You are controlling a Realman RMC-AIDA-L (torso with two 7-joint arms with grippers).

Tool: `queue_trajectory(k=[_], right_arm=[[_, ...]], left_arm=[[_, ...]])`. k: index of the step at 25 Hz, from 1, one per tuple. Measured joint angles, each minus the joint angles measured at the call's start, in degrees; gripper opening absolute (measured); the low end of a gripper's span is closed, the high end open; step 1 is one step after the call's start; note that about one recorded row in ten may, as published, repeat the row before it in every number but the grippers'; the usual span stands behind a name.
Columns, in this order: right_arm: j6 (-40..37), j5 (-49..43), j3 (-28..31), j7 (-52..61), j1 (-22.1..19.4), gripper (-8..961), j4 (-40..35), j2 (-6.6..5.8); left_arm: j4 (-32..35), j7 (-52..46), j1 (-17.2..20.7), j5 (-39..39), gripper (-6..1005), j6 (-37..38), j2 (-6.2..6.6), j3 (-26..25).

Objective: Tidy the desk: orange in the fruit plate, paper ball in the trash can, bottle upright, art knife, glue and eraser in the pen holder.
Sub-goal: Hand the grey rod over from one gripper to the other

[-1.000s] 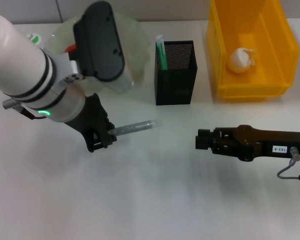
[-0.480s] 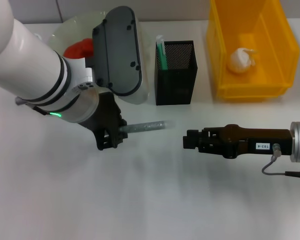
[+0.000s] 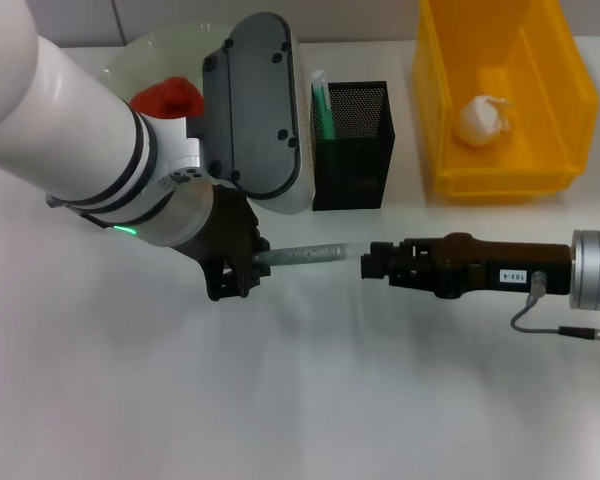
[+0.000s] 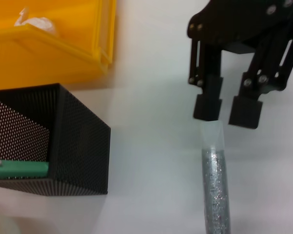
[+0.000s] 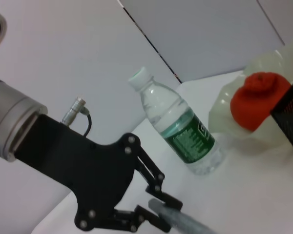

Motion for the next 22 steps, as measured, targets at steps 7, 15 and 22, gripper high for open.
queue_trajectory(k=[7,15,22], right_arm=[[0.0,0.0,-0.5,0.1,1.1,364,-1.0,0.74],[0.9,0.0,-0.5,0.1,1.6,363,-1.0,1.66],[2.8,-0.2,-0.7,0.1,1.7,362,-1.1,2.39]], left_arm=[[0.0,-0.1,0.0,0.0,182,-0.1,0.01,0.4],[0.1,-0.4,0.1,-0.1,182,-0.4,0.01,0.4],[0.1,-0.6,0.2,-0.3,182,-0.9,0.01,0.4]])
